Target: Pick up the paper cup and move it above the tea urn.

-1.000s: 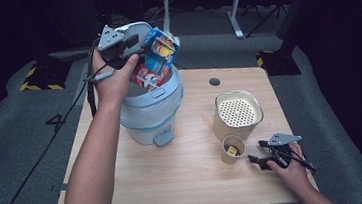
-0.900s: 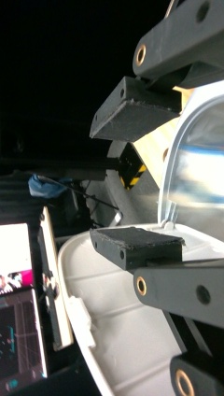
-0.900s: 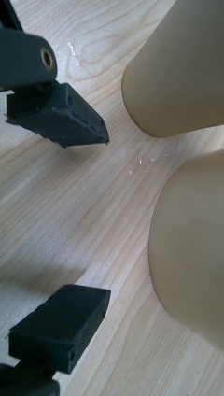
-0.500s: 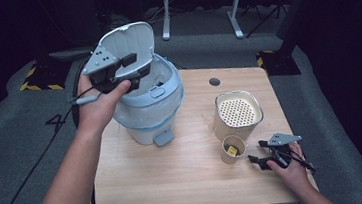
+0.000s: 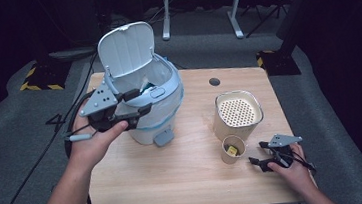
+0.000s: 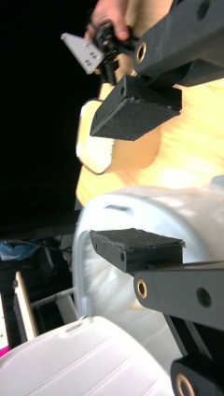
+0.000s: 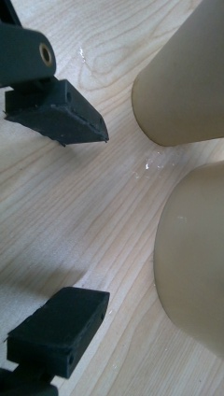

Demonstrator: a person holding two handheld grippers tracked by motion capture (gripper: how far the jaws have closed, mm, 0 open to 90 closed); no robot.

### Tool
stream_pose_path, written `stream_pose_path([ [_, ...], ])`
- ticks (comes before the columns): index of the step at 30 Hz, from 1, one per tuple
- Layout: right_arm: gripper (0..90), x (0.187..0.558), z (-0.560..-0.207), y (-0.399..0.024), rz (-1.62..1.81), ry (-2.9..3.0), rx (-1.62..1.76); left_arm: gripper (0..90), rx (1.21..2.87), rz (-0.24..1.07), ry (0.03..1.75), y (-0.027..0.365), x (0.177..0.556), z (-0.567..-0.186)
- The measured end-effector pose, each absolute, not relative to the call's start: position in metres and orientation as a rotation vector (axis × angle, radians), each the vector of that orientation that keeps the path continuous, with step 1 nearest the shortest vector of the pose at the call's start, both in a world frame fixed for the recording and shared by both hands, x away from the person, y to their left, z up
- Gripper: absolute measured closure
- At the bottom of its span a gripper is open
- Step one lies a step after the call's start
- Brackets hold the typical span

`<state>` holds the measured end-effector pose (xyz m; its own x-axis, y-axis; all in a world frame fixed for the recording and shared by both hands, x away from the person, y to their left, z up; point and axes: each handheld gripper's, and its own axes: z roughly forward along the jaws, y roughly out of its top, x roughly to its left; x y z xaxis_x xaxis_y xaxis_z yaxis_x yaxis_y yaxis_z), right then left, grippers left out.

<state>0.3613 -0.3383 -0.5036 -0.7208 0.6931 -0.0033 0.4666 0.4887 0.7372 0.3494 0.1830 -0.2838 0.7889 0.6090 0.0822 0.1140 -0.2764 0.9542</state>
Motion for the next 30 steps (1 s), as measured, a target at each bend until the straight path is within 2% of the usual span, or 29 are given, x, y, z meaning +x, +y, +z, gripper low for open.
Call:
stream_pose_path([
  [3,22.1,0.359,-0.499,-0.338,1.026,2.443,0.977,43.9,1.830,0.501,0.551,0.184,0.343,-0.298],
  [9,22.1,0.354,-0.493,-0.337,1.047,2.446,0.977,43.2,1.895,0.516,0.573,0.186,0.337,-0.322],
  [30,25.8,0.340,-0.475,-0.333,1.053,2.390,1.023,44.9,1.928,0.365,0.733,0.198,0.334,-0.419],
])
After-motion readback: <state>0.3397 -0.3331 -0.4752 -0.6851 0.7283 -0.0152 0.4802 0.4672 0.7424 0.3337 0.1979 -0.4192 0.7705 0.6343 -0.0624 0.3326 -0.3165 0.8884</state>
